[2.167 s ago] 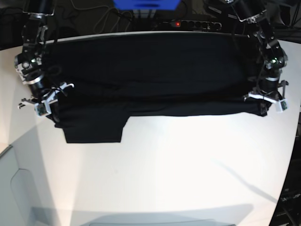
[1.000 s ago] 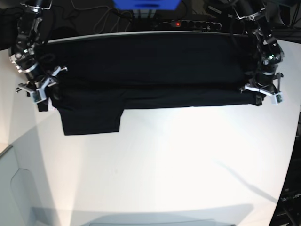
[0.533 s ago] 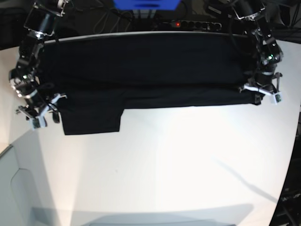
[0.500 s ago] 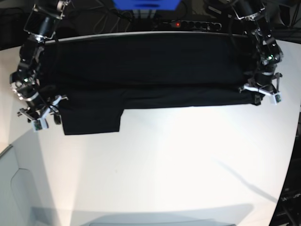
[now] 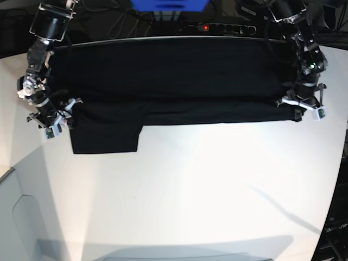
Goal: Fold the T-shirt properly
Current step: 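Lift and fold the grasped half toward the shoulder edge with both grippers, then pull the folded layer further toward the shoulder edge with both grippers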
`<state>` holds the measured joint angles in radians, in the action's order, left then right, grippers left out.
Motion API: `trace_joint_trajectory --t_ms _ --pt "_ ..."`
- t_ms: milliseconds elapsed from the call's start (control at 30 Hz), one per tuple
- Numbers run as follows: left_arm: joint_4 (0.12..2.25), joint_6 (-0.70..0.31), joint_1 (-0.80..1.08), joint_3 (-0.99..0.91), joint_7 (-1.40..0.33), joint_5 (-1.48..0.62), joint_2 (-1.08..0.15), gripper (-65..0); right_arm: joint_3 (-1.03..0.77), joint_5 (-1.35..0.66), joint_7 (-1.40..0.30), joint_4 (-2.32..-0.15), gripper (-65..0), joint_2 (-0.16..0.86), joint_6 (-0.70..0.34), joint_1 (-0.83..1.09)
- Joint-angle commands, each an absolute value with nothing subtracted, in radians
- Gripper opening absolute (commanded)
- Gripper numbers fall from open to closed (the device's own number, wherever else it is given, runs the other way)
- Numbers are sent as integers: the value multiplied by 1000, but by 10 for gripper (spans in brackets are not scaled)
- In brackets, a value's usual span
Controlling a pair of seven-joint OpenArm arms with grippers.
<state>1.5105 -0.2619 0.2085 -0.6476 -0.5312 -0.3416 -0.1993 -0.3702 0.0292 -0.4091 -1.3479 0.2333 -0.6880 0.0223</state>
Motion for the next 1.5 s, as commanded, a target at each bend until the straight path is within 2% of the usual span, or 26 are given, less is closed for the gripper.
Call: trace_joint_trajectory --t_ms 0,367,433,567,600,1200,1467 --pt "1529 -262 211 -653 -504 -348 -214 -650 -354 38 -420 -1356 -351 240 -698 13" --pt "1527 -262 213 -653 -506 -346 -214 -650 -335 38 -421 -1356 -367 240 -698 4" --pt "1529 -262 225 -653 -504 -348 -214 -650 -308 38 -421 -1356 -421 243 -698 4" --pt "1531 -262 226 -653 -504 -348 -214 -650 -295 39 -418 -1356 -625 243 -698 2" --pt "1531 -262 226 -653 -504 -348 -214 -650 -295 39 -417 -1359 -650 243 -698 1" --pt "1537 -262 236 -653 -504 -348 -214 -650 -344 38 -421 -1535 -650 242 -698 -31" --pt "1537 -262 236 -656 -504 -348 -214 -650 -343 33 -424 -1615 -650 240 -698 21"
